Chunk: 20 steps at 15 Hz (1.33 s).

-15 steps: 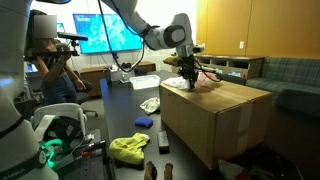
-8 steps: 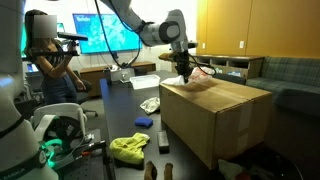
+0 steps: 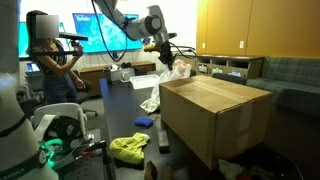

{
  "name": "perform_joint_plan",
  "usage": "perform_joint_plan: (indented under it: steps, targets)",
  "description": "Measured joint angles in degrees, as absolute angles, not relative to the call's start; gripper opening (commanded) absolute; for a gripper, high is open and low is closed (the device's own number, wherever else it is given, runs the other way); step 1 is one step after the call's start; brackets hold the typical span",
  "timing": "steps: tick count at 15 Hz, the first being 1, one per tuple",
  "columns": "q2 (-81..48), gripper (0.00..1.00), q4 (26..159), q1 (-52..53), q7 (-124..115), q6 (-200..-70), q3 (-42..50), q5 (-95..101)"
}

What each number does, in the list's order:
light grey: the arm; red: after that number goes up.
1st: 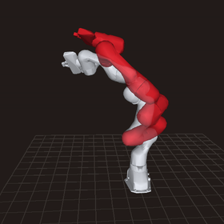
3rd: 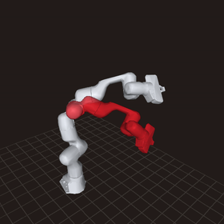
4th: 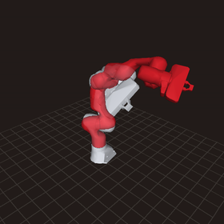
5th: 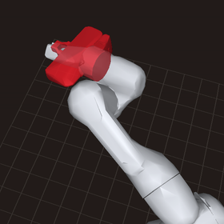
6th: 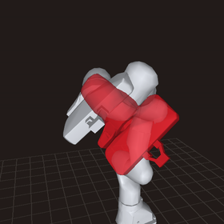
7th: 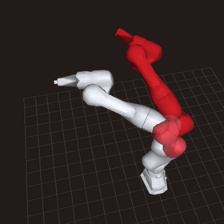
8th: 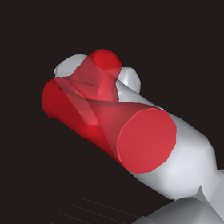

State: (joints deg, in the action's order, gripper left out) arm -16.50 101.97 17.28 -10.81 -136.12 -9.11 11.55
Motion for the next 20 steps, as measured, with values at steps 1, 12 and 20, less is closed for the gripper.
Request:
perform_joint_plan:
  steps: [1,12,20]
  targets:
    - [-16.92,0.08,100.7,18.54,-10.82,-134.72,-9.77,12.05]
    - [-31.45,0.06,78.71,27.66,-18.42,-123.85,-11.81,8.16]
    - [-36.05,0.66,70.14,27.84,-20.1,-120.11,-11.5,3.72]
